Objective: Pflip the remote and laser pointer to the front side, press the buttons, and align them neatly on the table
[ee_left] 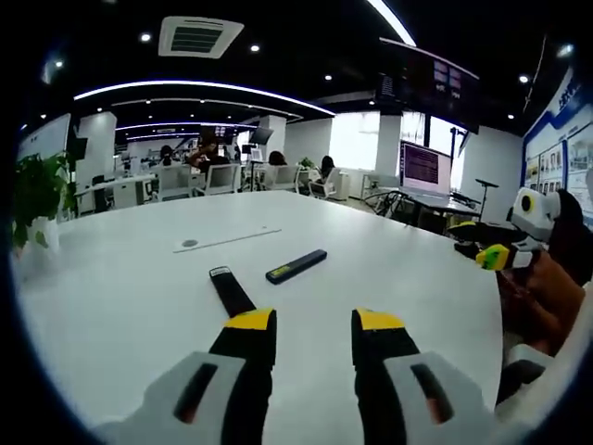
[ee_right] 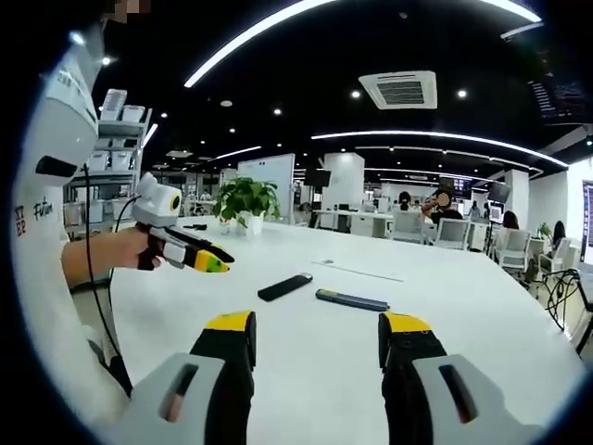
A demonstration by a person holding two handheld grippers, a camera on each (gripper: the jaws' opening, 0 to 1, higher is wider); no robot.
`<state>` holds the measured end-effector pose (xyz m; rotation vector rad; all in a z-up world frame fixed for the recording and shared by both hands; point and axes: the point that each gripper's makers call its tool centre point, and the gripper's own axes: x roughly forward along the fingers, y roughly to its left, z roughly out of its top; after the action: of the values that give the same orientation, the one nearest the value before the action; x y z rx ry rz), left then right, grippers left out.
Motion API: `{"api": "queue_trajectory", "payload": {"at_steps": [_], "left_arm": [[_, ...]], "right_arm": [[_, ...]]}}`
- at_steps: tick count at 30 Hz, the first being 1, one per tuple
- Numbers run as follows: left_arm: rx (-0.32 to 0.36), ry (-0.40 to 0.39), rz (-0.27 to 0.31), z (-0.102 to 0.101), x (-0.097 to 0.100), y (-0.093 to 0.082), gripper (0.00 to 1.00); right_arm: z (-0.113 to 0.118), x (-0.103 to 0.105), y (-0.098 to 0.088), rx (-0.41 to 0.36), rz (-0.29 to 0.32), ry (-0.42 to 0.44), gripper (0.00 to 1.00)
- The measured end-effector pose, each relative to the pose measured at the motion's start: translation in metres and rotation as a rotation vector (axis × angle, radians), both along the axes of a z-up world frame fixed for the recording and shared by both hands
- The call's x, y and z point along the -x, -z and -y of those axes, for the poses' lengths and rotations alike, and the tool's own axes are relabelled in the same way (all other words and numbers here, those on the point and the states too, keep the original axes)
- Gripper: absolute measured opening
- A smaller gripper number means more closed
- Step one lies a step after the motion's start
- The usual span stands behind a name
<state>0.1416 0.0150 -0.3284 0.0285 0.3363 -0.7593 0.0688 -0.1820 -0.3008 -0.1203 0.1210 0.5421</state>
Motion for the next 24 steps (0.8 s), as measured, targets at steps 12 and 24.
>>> {"api": "queue_trajectory", "payload": {"at_steps": [12, 24], "left_arm": [[0.015, -0.021, -0.005, -0.001, 0.000, -0.001, 0.34], [0.007, -0.033, -0.009, 0.004, -0.011, -0.003, 0.34]], "right_arm": [[-0.005, -0.002, 0.002, 0.015, -0.013, -0.031, 0.55], [0.009, -0.005, 0.004, 0.003, -0.012, -0.010, 0.55]]}}
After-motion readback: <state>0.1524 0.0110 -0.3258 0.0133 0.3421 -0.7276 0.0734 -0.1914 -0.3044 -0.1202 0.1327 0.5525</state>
